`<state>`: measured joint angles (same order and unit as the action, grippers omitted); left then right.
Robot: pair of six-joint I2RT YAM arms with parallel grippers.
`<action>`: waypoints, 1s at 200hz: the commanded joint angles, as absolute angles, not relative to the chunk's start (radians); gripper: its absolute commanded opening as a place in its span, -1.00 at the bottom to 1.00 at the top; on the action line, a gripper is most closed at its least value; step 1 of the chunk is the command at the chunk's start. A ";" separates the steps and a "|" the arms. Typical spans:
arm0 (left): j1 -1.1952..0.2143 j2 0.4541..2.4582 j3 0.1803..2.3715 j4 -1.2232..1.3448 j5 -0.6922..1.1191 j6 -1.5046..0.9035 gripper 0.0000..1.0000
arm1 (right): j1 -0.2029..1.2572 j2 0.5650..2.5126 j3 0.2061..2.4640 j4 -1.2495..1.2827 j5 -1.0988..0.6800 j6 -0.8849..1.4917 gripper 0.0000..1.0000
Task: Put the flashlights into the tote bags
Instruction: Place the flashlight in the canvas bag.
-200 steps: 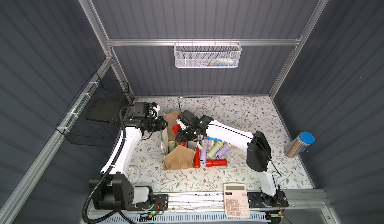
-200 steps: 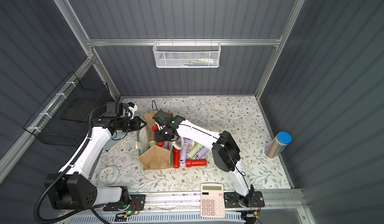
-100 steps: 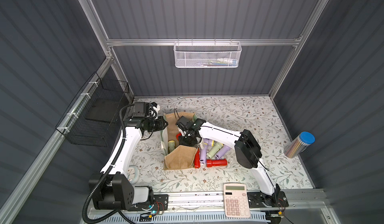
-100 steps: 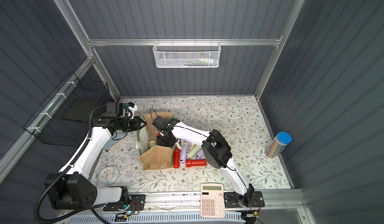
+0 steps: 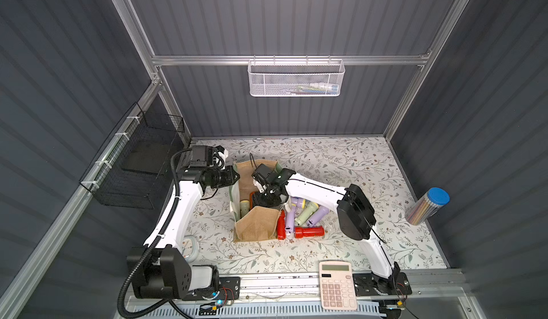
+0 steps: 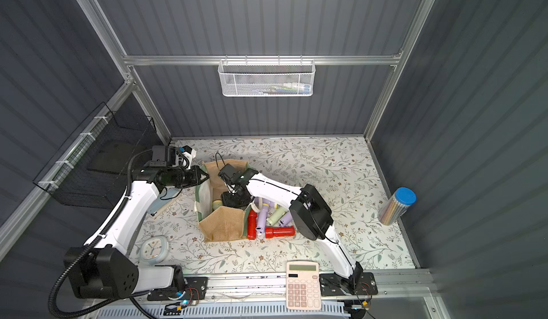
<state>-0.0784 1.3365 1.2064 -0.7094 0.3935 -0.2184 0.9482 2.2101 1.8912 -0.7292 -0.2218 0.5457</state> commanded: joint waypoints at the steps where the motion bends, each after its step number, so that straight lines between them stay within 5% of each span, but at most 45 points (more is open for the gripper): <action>1: -0.075 1.330 1.198 -0.715 0.408 -0.227 -0.61 | 0.939 2.105 1.858 -0.670 -0.242 0.502 0.29; 130: -0.075 1.331 1.226 -0.735 0.366 -0.210 -0.61 | 0.925 1.657 1.557 -0.496 -0.017 0.293 0.29; 200: -0.075 1.334 1.230 -0.735 0.358 -0.207 -0.60 | 0.833 1.325 1.265 -0.596 0.126 0.458 0.29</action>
